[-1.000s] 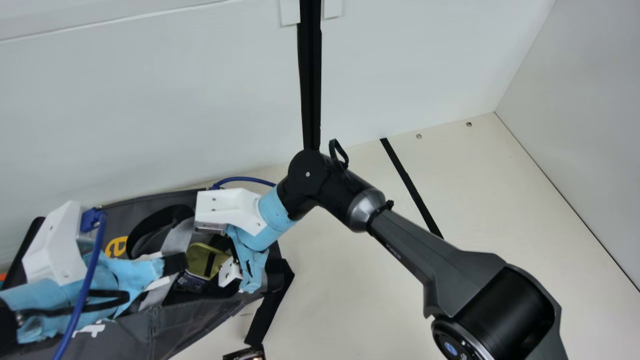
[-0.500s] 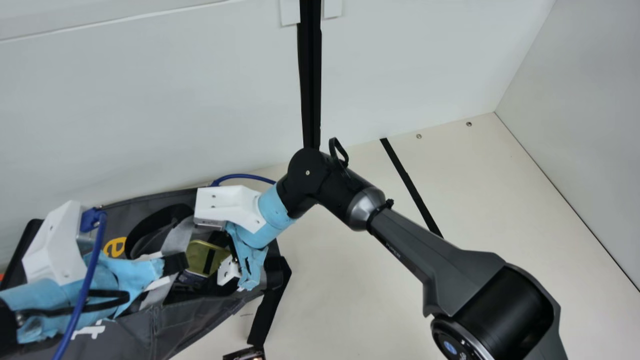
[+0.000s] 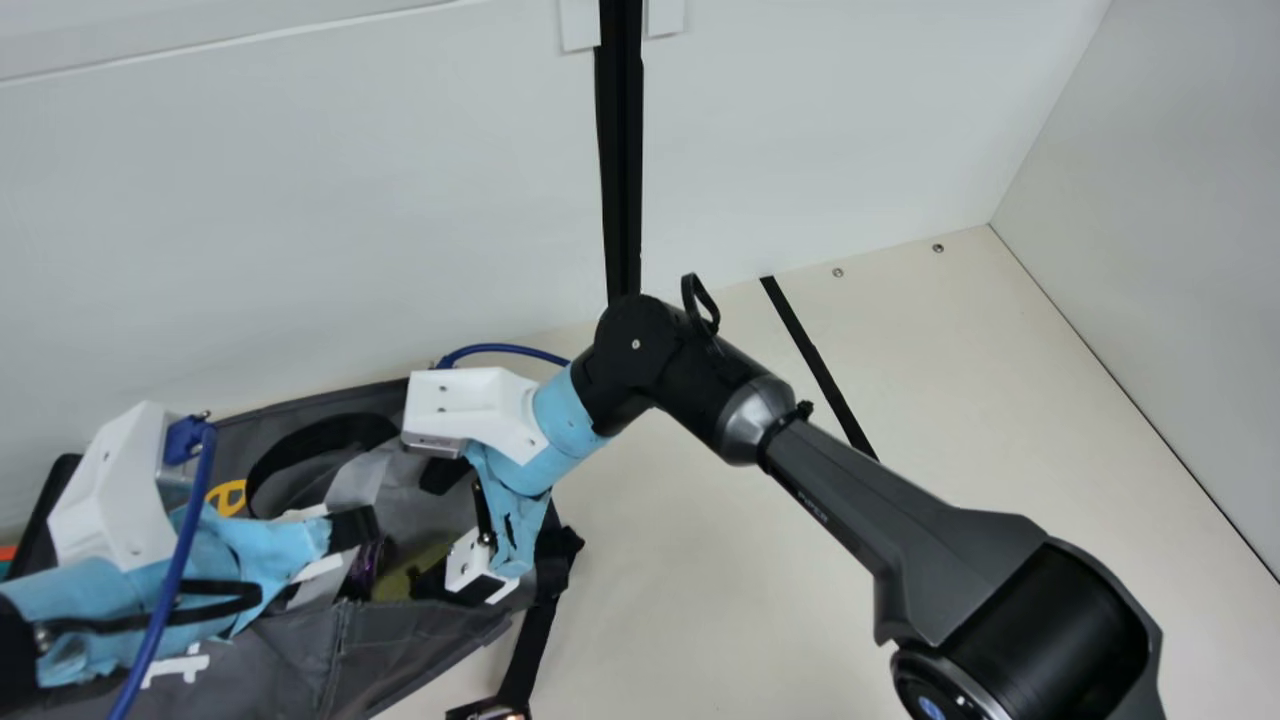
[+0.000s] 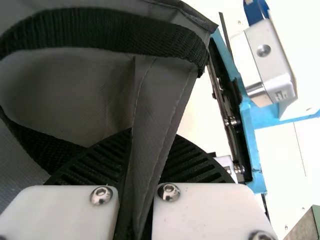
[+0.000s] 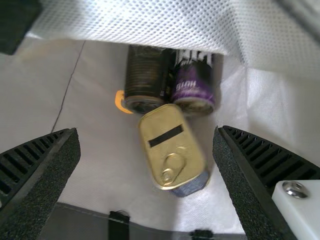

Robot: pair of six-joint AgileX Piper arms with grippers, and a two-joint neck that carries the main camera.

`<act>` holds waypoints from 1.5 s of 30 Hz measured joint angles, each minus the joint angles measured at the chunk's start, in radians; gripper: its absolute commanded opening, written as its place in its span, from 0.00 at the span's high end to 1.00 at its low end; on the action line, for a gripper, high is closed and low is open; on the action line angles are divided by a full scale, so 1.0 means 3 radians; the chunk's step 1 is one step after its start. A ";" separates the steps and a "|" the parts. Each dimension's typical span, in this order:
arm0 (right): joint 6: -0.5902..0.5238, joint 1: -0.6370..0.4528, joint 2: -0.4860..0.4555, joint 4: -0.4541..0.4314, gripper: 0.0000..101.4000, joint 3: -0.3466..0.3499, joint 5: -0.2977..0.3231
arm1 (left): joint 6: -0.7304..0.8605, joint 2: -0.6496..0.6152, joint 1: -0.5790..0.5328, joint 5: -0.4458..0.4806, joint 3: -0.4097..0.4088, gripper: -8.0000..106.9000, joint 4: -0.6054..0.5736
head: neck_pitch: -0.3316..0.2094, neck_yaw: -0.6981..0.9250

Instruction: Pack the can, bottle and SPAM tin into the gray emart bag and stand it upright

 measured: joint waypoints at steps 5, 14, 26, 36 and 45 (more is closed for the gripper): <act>0.0006 -0.0026 -0.0112 0.0007 0.06 0.0117 -0.0033 | 0.0000 0.0000 0.0000 0.0000 0.0000 1.00 0.0000 | 0.0000 0.0000; 0.0025 -0.0025 -0.0387 0.0023 0.06 0.0425 -0.0104 | 0.0000 0.0000 0.0000 0.0000 0.0000 1.00 0.0000 | 0.0000 -0.0005; 0.0089 0.0041 -0.0768 0.0107 0.06 0.0833 -0.0149 | 0.0000 0.0000 0.0000 0.0000 0.0000 1.00 0.0000 | 0.0000 0.0000; 0.0225 0.0005 -0.1092 0.0204 0.06 0.1043 -0.0134 | 0.0000 0.0000 0.0000 0.0000 0.0000 1.00 0.0000 | 0.0000 -0.0005; 0.0385 -0.0097 -0.1381 0.0215 0.06 0.1204 -0.0138 | 0.0000 0.0000 0.0000 0.0000 0.0000 1.00 0.0000 | 0.0000 -0.0005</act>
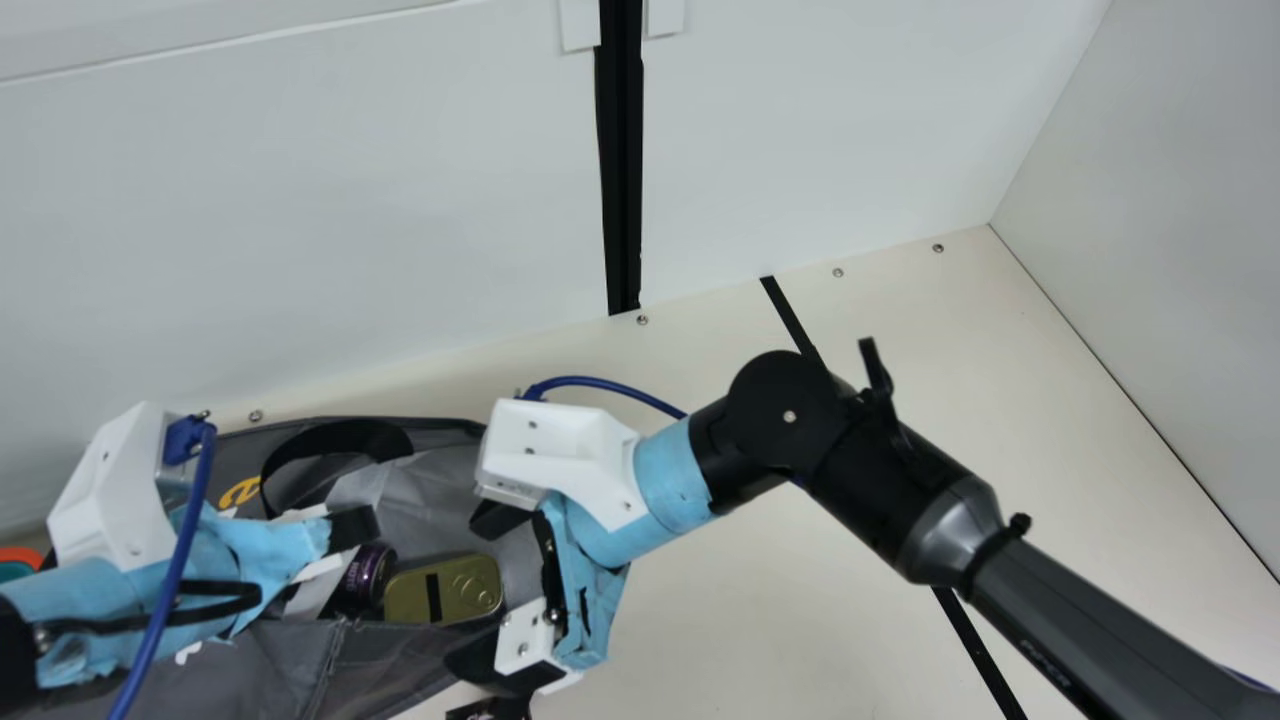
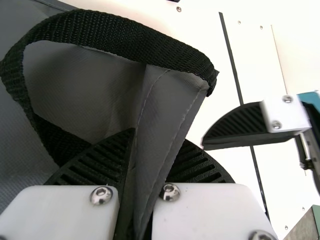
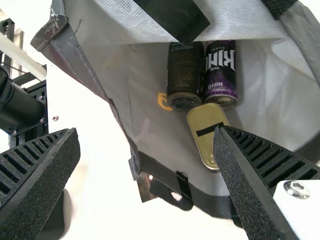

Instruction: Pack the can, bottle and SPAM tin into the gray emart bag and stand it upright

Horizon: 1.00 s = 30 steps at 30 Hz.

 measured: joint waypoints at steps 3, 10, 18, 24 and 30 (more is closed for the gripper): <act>0.0062 -0.0037 -0.0091 -0.0008 0.06 0.0047 -0.0024 | 0.0000 0.0000 0.0000 0.0000 0.0000 1.00 0.0000 | 0.0000 0.0000; 0.0175 -0.0112 -0.0265 -0.0081 0.06 0.0152 -0.0099 | 0.0000 0.0000 0.0000 0.0000 0.0000 1.00 0.0000 | 0.0000 0.0005; 0.0268 -0.0242 -0.0459 -0.0183 0.06 0.0238 -0.0163 | 0.0000 0.0000 0.0000 0.0000 0.0000 1.00 0.0000 | 0.0000 0.0000; 0.0262 -0.0420 -0.0578 -0.0217 0.06 0.0269 -0.0114 | 0.0000 0.0000 0.0000 0.0000 0.0000 1.00 0.0000 | 0.0000 0.0005; 0.0157 -0.0655 -0.0699 -0.0262 0.06 0.0291 0.0019 | 0.0000 0.0000 0.0000 0.0000 0.0000 1.00 0.0000 | 0.0000 0.0000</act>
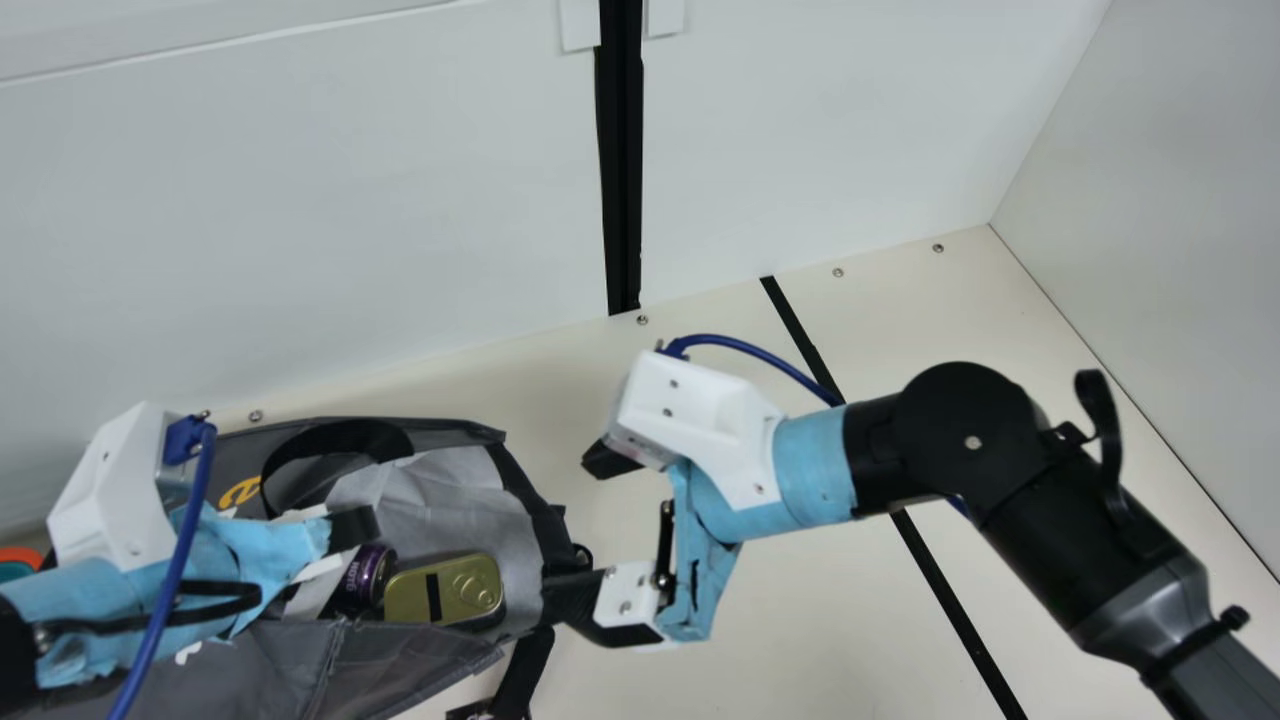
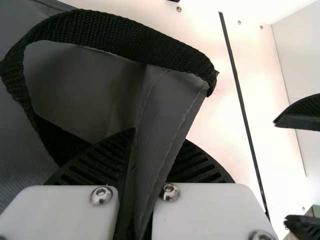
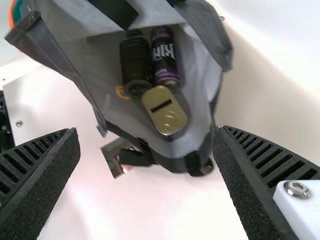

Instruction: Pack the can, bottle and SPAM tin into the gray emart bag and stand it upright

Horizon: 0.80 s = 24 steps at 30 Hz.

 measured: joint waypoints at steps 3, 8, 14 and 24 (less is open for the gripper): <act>-0.0064 -0.0149 -0.0070 -0.0016 0.06 0.0016 0.0098 | 0.0000 0.0000 0.0000 0.0000 0.0000 1.00 0.0000 | 0.0000 0.0000; -0.0198 -0.0403 -0.0179 -0.0043 0.06 0.0060 0.0261 | 0.0000 0.0000 0.0000 0.0000 0.0000 1.00 0.0000 | 0.0000 0.0005; -0.0308 -0.0753 -0.0309 -0.0098 0.06 0.0103 0.0415 | 0.0000 0.0000 0.0000 0.0000 0.0000 1.00 0.0000 | 0.0000 0.0005; -0.0161 -0.1241 -0.0493 -0.0319 0.06 0.0150 0.0449 | 0.0000 0.0000 0.0000 0.0000 0.0000 1.00 0.0000 | 0.0000 0.0000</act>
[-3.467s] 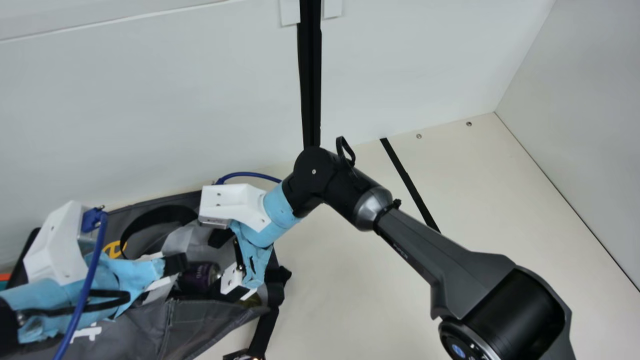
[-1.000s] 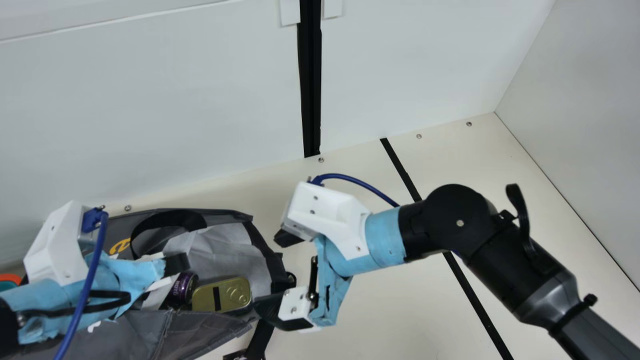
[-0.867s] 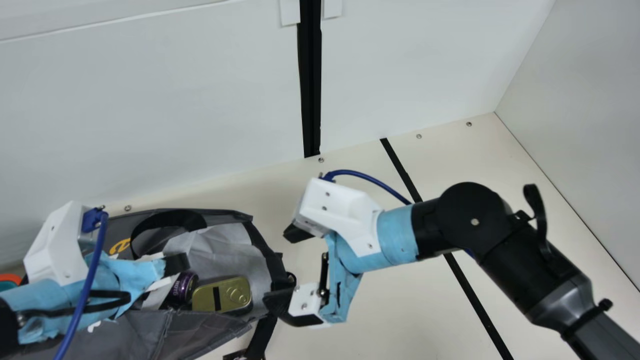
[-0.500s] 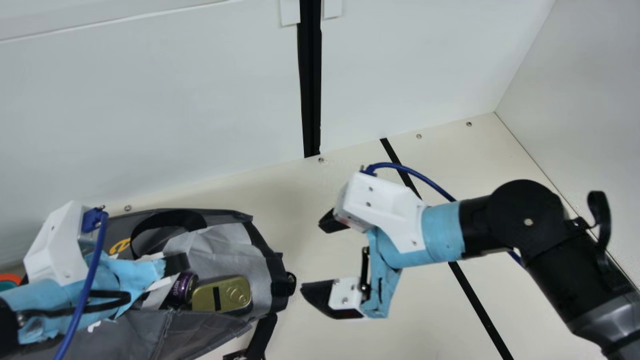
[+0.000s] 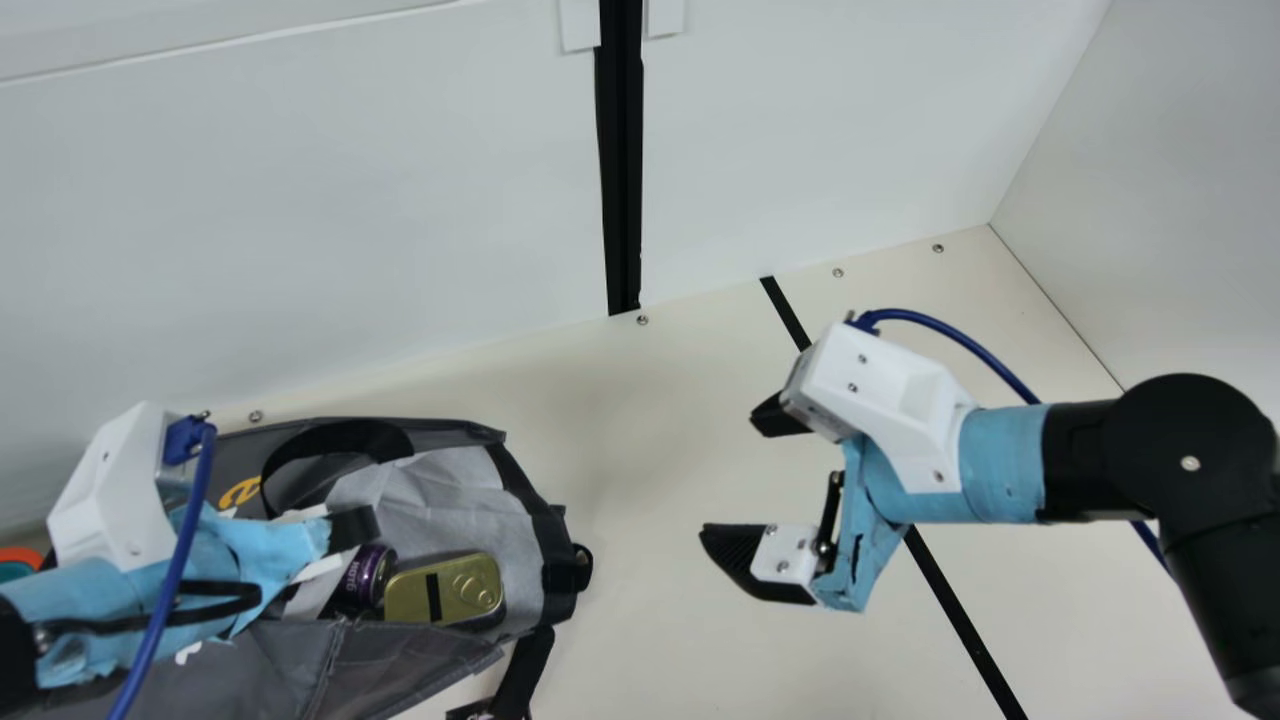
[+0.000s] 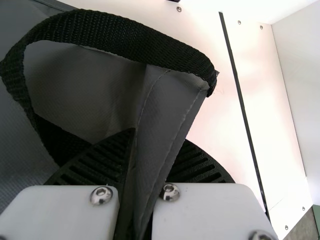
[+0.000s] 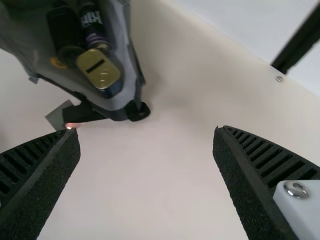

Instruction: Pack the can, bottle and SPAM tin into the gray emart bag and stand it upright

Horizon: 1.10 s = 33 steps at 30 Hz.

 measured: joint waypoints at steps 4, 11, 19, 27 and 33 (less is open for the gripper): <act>0.0168 -0.0101 -0.0086 -0.0151 0.06 0.0015 -0.0043 | 0.0000 0.0000 0.0000 0.0000 0.0000 1.00 0.0000 | 0.0000 0.0005; 0.0598 -0.0121 -0.0285 -0.0441 0.06 0.0087 -0.0197 | 0.0000 0.0000 0.0000 0.0000 0.0000 1.00 0.0000 | 0.0000 0.0005; 0.1212 -0.0062 -0.0502 -0.0908 0.06 0.0119 -0.0335 | 0.0000 0.0000 0.0000 0.0000 0.0000 1.00 0.0000 | 0.0000 0.0000; 0.1818 -0.0021 -0.0666 -0.1408 0.06 0.0065 -0.0341 | 0.0000 0.0000 0.0000 0.0000 0.0000 1.00 0.0000 | 0.0000 0.0000; 0.2196 0.0003 -0.0751 -0.1745 0.06 -0.0017 -0.0229 | 0.0000 0.0000 0.0000 0.0000 0.0000 1.00 0.0000 | 0.0000 0.0000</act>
